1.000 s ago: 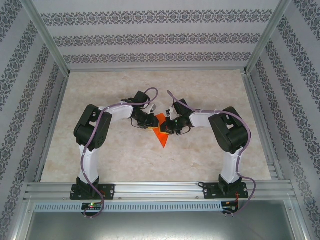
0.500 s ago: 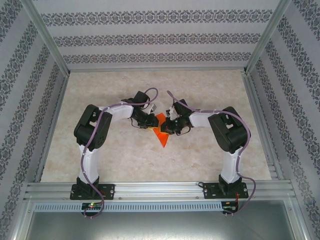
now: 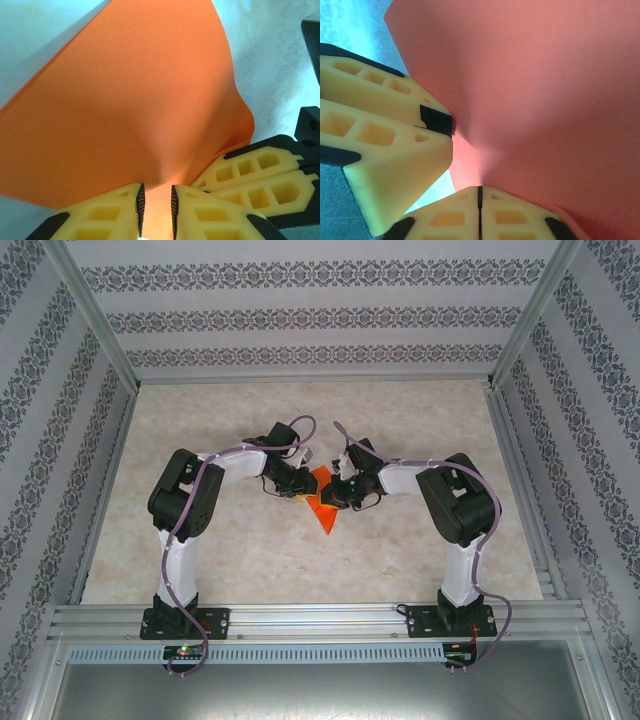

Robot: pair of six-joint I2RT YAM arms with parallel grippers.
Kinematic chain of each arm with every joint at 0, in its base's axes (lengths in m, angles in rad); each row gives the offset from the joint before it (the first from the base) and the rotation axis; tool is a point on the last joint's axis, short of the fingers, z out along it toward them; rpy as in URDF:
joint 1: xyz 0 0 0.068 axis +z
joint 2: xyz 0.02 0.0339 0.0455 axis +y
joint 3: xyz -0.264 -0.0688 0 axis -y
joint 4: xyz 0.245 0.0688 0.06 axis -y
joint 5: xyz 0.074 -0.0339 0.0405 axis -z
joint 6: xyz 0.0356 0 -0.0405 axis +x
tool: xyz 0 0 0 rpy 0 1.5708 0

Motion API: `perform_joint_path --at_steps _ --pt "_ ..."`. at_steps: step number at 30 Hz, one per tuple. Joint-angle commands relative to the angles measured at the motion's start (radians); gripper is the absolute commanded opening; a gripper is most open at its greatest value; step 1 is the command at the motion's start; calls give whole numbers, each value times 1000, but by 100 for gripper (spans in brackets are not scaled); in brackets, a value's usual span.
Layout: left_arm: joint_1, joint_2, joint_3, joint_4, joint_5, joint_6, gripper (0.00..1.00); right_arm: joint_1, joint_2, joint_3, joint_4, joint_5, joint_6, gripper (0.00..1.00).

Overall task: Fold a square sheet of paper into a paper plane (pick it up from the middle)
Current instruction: Third fold the triangle at the center of the table.

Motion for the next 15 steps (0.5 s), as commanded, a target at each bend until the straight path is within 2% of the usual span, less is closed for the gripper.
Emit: perform_joint_path --at_steps 1,8,15 --pt "2 18 -16 2 24 5 25 0 17 0 -26 60 -21 14" --pt "4 -25 -19 5 18 -5 26 -2 11 -10 -15 54 -19 31" --pt "9 -87 -52 5 9 -15 26 -4 11 -20 -3 52 -14 35"
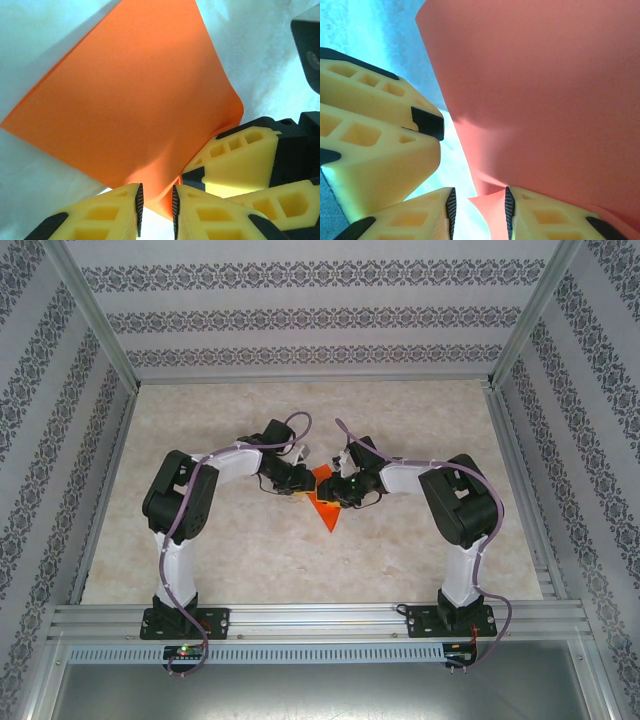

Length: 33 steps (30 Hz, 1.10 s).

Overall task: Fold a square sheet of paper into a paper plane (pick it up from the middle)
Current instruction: Third fold the triangle at the center of the table.

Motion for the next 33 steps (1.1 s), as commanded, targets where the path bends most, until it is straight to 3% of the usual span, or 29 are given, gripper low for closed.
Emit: perform_joint_path --at_steps 1,8,12,17,33 --pt "-9 -53 -36 4 -10 -14 26 -1 27 -26 -4 57 -16 34" --pt "-7 -123 -86 14 -34 -37 25 -5 27 -33 7 48 -13 26" --pt "-9 -141 -111 52 0 -70 24 -4 30 -38 10 47 -13 14" --pt "-35 -112 -107 95 27 -96 21 -8 29 -50 14 47 -14 5" --pt "-72 1 -77 113 35 -97 18 -20 18 -73 32 28 -14 0"
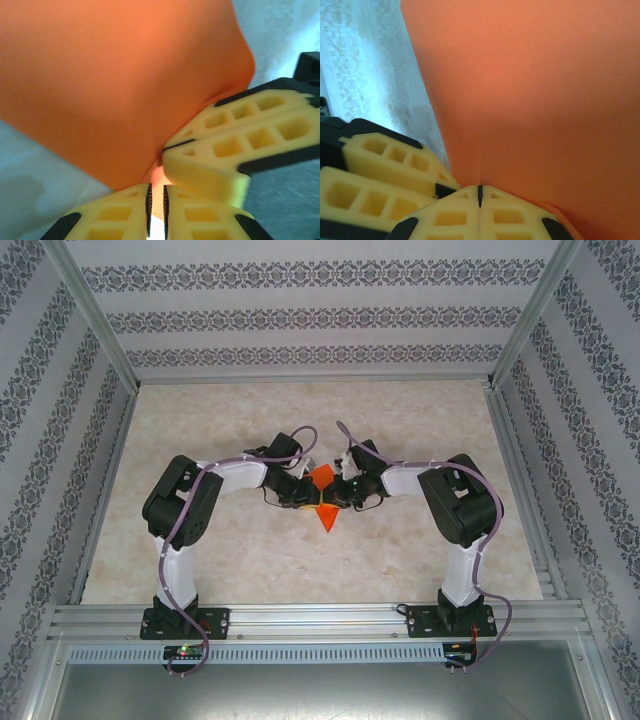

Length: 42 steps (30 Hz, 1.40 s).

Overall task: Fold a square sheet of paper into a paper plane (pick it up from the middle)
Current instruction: Third fold the triangle at the center of the table.

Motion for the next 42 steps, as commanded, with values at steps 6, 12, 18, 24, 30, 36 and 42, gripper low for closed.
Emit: perform_joint_path --at_steps 6,12,18,24,30,36,42 --pt "-7 32 39 -11 -33 23 18 -8 5 -31 -27 21 -10 0" --pt "-7 62 56 -70 -101 68 18 -11 -9 -27 -7 8 2 0" --pt "-12 100 83 -135 -177 121 18 -17 -18 -22 5 3 12 4" --pt "-15 126 86 -160 -228 149 18 -36 -46 -34 1 17 6 7" --pt "-22 140 94 -181 -257 166 18 -59 -53 -43 -2 29 -8 8" --pt "-29 153 106 -207 -297 183 18 -75 -42 -38 -22 49 -32 7" --pt "-40 173 123 -234 -336 201 18 -99 -43 -56 1 52 -28 7"
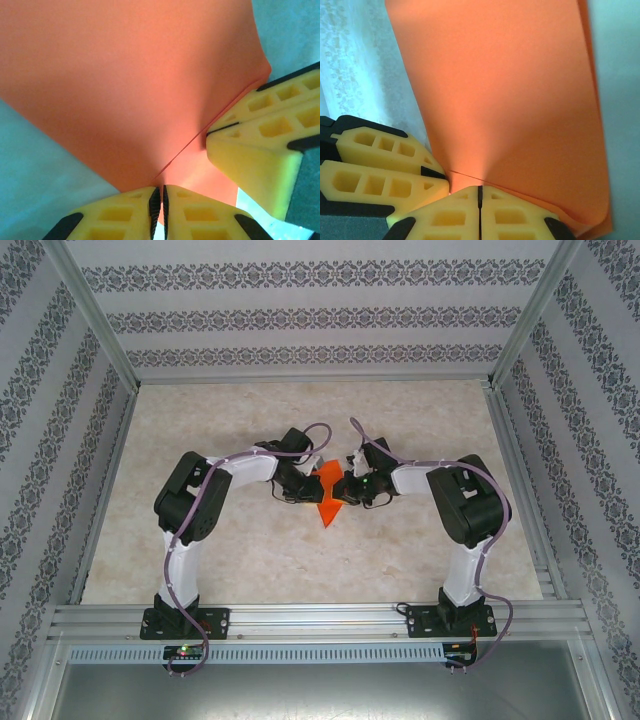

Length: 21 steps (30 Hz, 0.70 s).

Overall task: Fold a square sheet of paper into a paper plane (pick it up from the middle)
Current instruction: Third fold the triangle at the center of the table.

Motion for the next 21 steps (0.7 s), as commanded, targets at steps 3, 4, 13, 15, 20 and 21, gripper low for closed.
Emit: perform_joint_path --at_steps 3,4,13,15,20,21 --pt "-13 108 -23 -104 -221 49 17 -34 -15 -23 -4 43 -25 7" --pt "-15 112 -19 -110 -229 52 17 -37 -14 -25 -4 44 -26 7" --pt "-29 130 -3 -134 -263 66 17 -81 -16 -32 -1 65 -35 5" --pt "-29 132 0 -138 -270 68 17 -88 -18 -33 -1 69 -38 4" --pt "-29 135 2 -141 -267 69 17 -114 -13 -31 -1 77 -44 4" --pt "-29 136 2 -141 -268 69 17 -119 -13 -33 2 75 -44 4"
